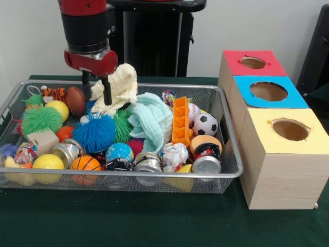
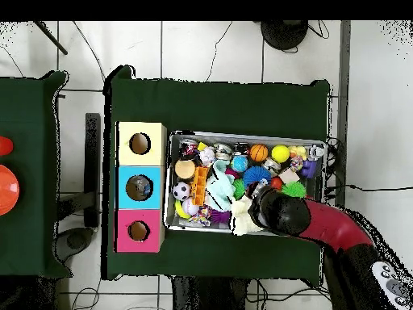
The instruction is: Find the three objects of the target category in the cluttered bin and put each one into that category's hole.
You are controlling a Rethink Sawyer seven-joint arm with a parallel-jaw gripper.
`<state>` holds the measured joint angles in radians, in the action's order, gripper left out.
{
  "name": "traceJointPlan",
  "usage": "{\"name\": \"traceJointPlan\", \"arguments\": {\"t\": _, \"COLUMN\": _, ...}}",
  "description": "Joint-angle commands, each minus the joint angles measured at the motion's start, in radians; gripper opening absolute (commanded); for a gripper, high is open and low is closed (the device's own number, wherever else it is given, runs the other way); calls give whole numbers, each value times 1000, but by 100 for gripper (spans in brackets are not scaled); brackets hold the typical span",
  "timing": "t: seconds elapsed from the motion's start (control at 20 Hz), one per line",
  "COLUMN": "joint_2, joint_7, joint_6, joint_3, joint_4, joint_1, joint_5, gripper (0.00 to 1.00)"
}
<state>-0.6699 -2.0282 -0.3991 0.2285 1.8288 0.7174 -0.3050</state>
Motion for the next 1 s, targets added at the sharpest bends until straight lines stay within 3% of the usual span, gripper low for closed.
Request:
{"name": "traceJointPlan", "arguments": {"t": 0.05, "joint_2": 115, "joint_7": -9, "joint_6": 16, "joint_3": 34, "joint_4": -2, "joint_1": -60, "joint_5": -56, "gripper": 100}}
{"name": "traceJointPlan", "arguments": {"t": 0.3, "joint_2": 171, "joint_7": -16, "joint_6": -74, "joint_3": 15, "joint_4": -35, "joint_1": -101, "joint_5": -17, "gripper": 100}}
{"name": "traceJointPlan", "arguments": {"t": 0.45, "joint_2": 208, "joint_7": -34, "joint_6": -44, "joint_3": -9, "joint_4": -64, "joint_1": -131, "joint_5": -27, "gripper": 100}}
{"name": "traceJointPlan", "arguments": {"t": 0.6, "joint_2": 290, "joint_7": -55, "joint_6": 93, "joint_3": -31, "joint_4": -96, "joint_1": -146, "joint_5": -62, "gripper": 100}}
{"name": "traceJointPlan", "arguments": {"t": 0.75, "joint_2": 358, "joint_7": -124, "joint_6": 313, "joint_3": -143, "joint_4": -169, "joint_1": -238, "joint_5": -126, "gripper": 100}}
{"name": "traceJointPlan", "arguments": {"t": 1.0, "joint_2": 415, "joint_7": -76, "joint_6": 387, "joint_3": -147, "joint_4": -215, "joint_1": -230, "joint_5": -130, "gripper": 100}}
